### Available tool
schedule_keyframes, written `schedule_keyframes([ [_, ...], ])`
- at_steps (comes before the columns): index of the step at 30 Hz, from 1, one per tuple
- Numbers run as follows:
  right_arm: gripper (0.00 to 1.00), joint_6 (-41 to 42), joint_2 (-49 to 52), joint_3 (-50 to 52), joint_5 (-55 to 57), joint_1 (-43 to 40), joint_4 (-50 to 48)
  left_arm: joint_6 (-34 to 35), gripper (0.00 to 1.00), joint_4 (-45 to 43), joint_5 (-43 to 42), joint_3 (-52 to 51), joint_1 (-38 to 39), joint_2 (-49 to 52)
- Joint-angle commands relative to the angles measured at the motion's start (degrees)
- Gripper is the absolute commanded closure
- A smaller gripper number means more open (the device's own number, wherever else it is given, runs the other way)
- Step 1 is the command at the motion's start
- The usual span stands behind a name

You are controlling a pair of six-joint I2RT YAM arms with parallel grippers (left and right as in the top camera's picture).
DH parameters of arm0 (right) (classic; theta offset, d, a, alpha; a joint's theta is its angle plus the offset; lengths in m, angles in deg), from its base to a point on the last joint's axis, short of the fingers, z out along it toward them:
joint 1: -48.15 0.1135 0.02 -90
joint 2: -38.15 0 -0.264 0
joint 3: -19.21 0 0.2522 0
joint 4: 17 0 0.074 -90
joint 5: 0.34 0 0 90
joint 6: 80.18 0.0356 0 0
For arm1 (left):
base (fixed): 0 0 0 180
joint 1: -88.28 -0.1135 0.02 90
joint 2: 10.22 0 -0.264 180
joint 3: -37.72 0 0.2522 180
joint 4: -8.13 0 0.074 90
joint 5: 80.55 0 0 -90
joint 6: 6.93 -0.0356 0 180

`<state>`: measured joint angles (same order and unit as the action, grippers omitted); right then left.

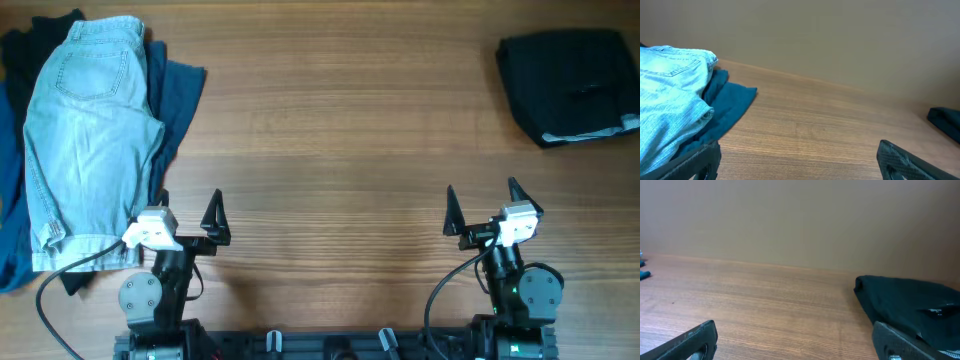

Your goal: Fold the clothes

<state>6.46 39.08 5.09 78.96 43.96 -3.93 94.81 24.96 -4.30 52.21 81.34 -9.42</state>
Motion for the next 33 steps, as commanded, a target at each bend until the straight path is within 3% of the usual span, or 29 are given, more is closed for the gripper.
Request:
schedule_keyframes([
  [1, 0.00, -1.0, -0.3, 0.1, -0.9, -0.3, -0.2, 0.7, 0.00, 0.1, 0.3, -0.4, -0.5, -0.3],
  [33, 0.00, -2.6, -0.3, 0.1, -0.9, -0.3, -0.2, 0.7, 0.00, 0.1, 0.3, -0.4, -0.5, -0.3],
])
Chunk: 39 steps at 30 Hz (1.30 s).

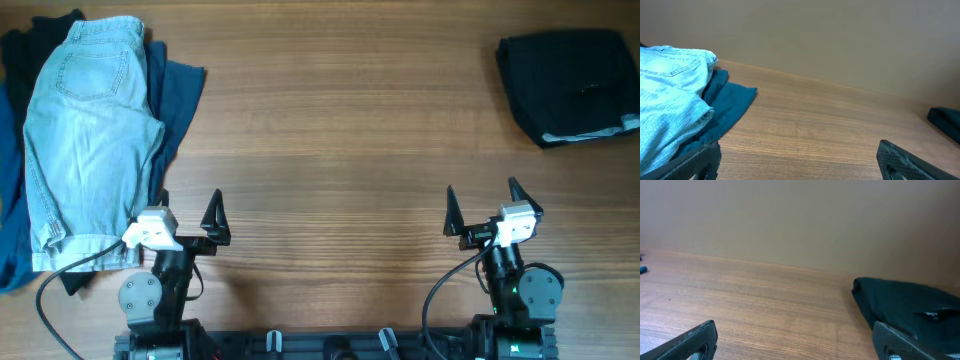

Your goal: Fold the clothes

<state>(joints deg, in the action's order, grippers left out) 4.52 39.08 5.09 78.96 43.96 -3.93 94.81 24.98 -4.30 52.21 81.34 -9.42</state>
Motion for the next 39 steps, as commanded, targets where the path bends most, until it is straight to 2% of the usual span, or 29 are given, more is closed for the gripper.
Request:
schedule_keyframes([
  [1, 0.00, -0.7, -0.3, 0.1, -0.9, -0.3, -0.2, 0.7, 0.00, 0.1, 0.3, -0.4, -0.5, -0.3],
  [4, 0.00, -0.5, -0.3, 0.1, -1.1, -0.3, -1.3, 0.7, 0.00, 0.1, 0.3, -0.4, -0.5, -0.3],
  [10, 0.00, 0.1, -0.3, 0.1, -11.1, -0.3, -4.9, 0.7, 0.00, -0.1, 0.3, -0.4, -0.5, -0.3],
  [11, 0.00, 1.6, -0.3, 0.1, -12.8, -0.3, -5.9, 0.8, 0.00, -0.2, 0.2, -0.4, -0.5, -0.3],
  [13, 0.00, 6.6, -0.3, 0.0, -14.7, -0.3, -8.3, 6.6, 0.00, -1.8, -2.4, -0.3, -0.5, -0.3],
  [14, 0.00, 9.7, 0.0, 0.0, -15.4, -0.3, -10.8, 6.7, 0.01, -1.4, -4.4, 0.9, -0.4, -0.1],
  [17, 0.00, 13.5, 4.1, -3.9, -16.6, -0.3, -13.8, 6.5, 0.00, 4.0, -0.3, 7.6, -0.4, 5.5],
  [19, 0.00, 14.4, 10.6, -9.1, -17.0, -0.3, -14.8, 6.5, 0.00, 6.3, 1.0, 13.1, -0.4, 12.8],
  [22, 0.00, 14.4, 26.7, -20.4, -22.3, -0.3, -15.0, 6.5, 0.00, 8.1, 0.1, 25.0, -0.4, 30.0],
  [24, 0.00, 14.5, 37.2, -28.3, -27.9, -0.3, -14.5, 6.5, 0.00, 14.5, 0.3, 33.6, -0.4, 40.0],
  [27, 0.00, 14.7, 52.4, -41.6, -31.2, -0.3, -7.8, 3.2, 0.00, 26.2, 0.3, 47.5, -0.4, 53.7],
  [29, 0.00, 14.2, 63.6, -52.8, -33.2, -0.3, 2.0, -0.3, 0.00, 33.8, -0.2, 58.1, -0.4, 63.2],
  [31, 0.00, 10.3, 73.1, -62.5, -37.7, -0.3, 11.0, -4.5, 0.00, 40.8, -0.7, 67.9, -0.4, 71.1],
  [33, 0.00, 10.0, 79.4, -65.9, -43.9, -0.3, 12.0, -6.2, 0.00, 44.3, -3.2, 75.7, -0.4, 78.0],
  [36, 0.00, 10.8, 83.7, -65.9, -43.3, -0.3, 13.2, -6.2, 0.00, 44.0, -4.5, 75.8, -0.4, 81.1],
  [39, 0.00, 9.6, 86.4, -65.9, -43.3, -0.3, 12.5, -6.6, 0.00, 39.1, -4.8, 75.8, -0.6, 82.6],
])
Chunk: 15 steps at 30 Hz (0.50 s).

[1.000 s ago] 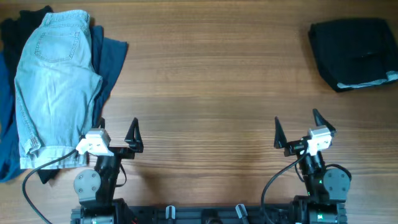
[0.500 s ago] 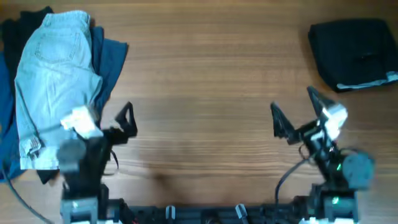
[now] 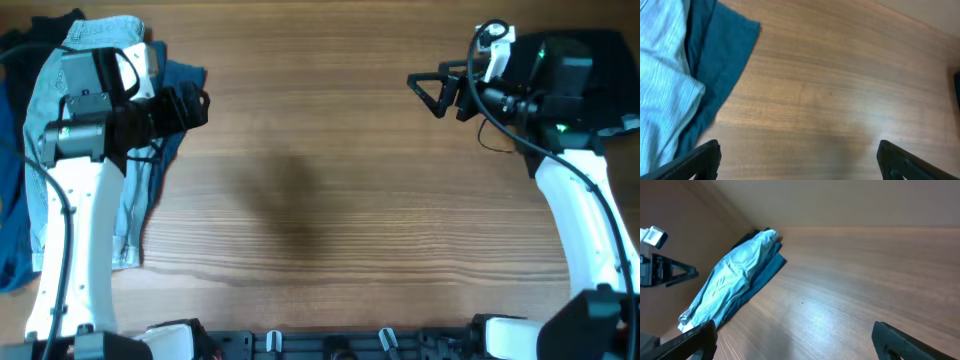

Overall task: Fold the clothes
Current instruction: 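Reach the left gripper to the light-blue denim shorts on the pile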

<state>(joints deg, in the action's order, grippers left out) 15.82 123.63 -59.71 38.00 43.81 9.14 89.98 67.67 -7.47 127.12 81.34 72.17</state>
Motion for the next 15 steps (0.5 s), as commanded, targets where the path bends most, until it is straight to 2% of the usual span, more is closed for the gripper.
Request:
schedule_keyframes([
  [1, 0.00, -1.7, 2.0, -1.1, -2.1, -0.1, -0.8, -0.4, 0.00, -5.3, -0.7, 1.2, -1.1, 1.1],
  [2, 0.00, -1.7, 2.1, -1.1, -1.7, 0.0, -1.1, 3.0, 0.00, -6.8, 2.8, 2.8, -2.2, 1.9],
  [4, 0.00, -1.7, 2.1, -1.1, -0.2, 0.0, -0.9, 3.6, 0.01, -6.9, 6.5, 8.1, -4.4, 5.5],
  [7, 0.00, -1.8, 2.1, -1.1, 2.8, 0.0, 0.5, 3.5, 0.00, -5.9, 12.7, 18.9, -8.2, 15.7],
  [10, 0.00, -4.7, 2.2, -1.1, 6.8, 1.0, 4.0, 0.1, 0.00, -7.2, 17.6, 28.3, -11.9, 28.6],
  [15, 0.00, -4.7, 3.3, -1.1, 11.9, 3.6, 4.9, -2.7, 0.02, -16.8, 18.5, 29.5, -13.9, 40.4],
])
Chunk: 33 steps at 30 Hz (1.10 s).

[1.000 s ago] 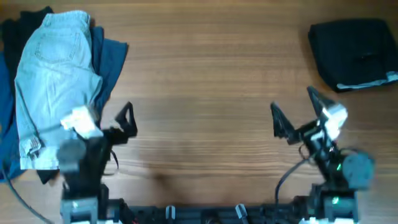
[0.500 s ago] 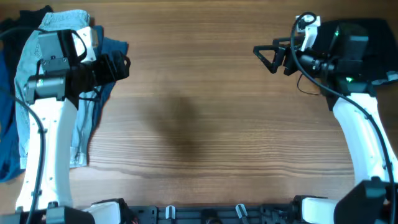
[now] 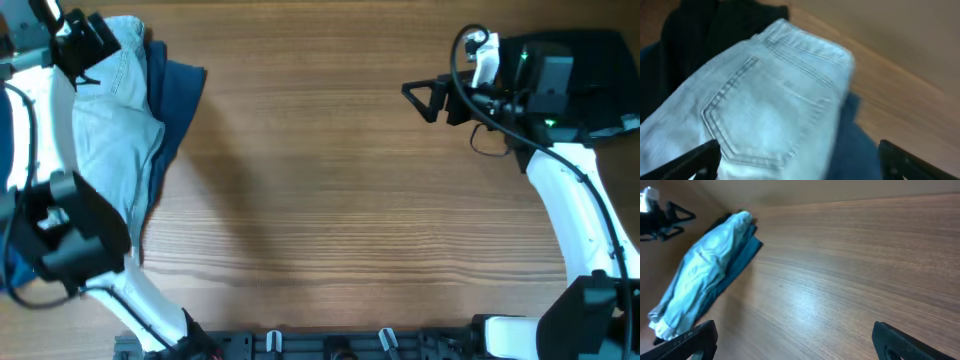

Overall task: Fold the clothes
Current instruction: 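Reach the left gripper to the light-blue denim shorts on the pile, then grasp the shorts with the left gripper and lift them off the pile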

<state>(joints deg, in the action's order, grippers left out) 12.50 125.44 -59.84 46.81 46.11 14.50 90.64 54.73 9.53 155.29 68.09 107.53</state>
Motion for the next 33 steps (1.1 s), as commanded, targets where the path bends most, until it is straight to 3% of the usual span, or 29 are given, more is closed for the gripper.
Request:
schedule_keyframes([
  [1, 0.00, -1.4, 1.7, -1.0, 3.2, 1.6, -0.6, -5.6, 0.03, -5.1, 0.6, 1.3, -0.4, 6.5],
  [4, 0.00, -1.1, 2.5, -1.0, 4.4, 2.4, -0.5, -16.5, 0.08, -8.3, -0.8, 1.3, 1.3, 11.9],
  [8, 0.00, -1.0, 3.3, -0.9, 4.4, 2.4, -0.1, -17.9, 0.10, -10.4, -0.9, 1.3, 1.7, 16.9],
  [9, 0.00, -1.0, 3.4, -1.0, 4.4, 2.4, -0.1, -17.9, 0.16, -10.4, -0.9, 1.3, 1.7, 17.9],
  [12, 0.00, -1.0, 3.5, -0.9, 4.4, 2.4, -0.1, -17.9, 0.66, -10.6, -0.8, 1.3, 1.7, 18.6],
  [17, 0.00, -1.0, 3.5, -1.0, 4.4, 2.4, -0.1, -17.2, 0.83, -11.2, -0.4, 1.3, 2.6, 14.1],
  [18, 0.02, -1.0, 3.5, -1.0, 4.4, 2.4, -0.2, -17.2, 0.91, -11.2, -0.4, 1.3, 3.1, 12.1],
  [19, 0.10, -1.0, 3.5, -1.0, 4.9, 2.4, -0.3, -17.0, 0.93, -11.2, -0.3, 1.3, 3.6, 10.0],
  [20, 0.25, -0.2, 3.5, -1.0, 8.0, 2.4, -0.4, -13.0, 0.96, -11.2, 0.7, 1.3, 4.8, 4.5],
  [25, 0.41, 3.5, 1.4, -1.0, 10.1, 2.2, -0.9, -9.7, 0.96, -9.7, 0.4, 1.3, 11.1, -13.3],
  [29, 0.46, 5.0, -4.4, -1.0, 10.0, 2.2, 2.0, -9.7, 0.96, -6.2, -4.2, 1.3, 21.1, -25.7],
  [33, 0.46, 6.5, -10.4, -1.0, 7.6, 2.2, 6.9, -9.7, 0.96, -3.5, -5.8, 1.3, 31.3, -31.8],
])
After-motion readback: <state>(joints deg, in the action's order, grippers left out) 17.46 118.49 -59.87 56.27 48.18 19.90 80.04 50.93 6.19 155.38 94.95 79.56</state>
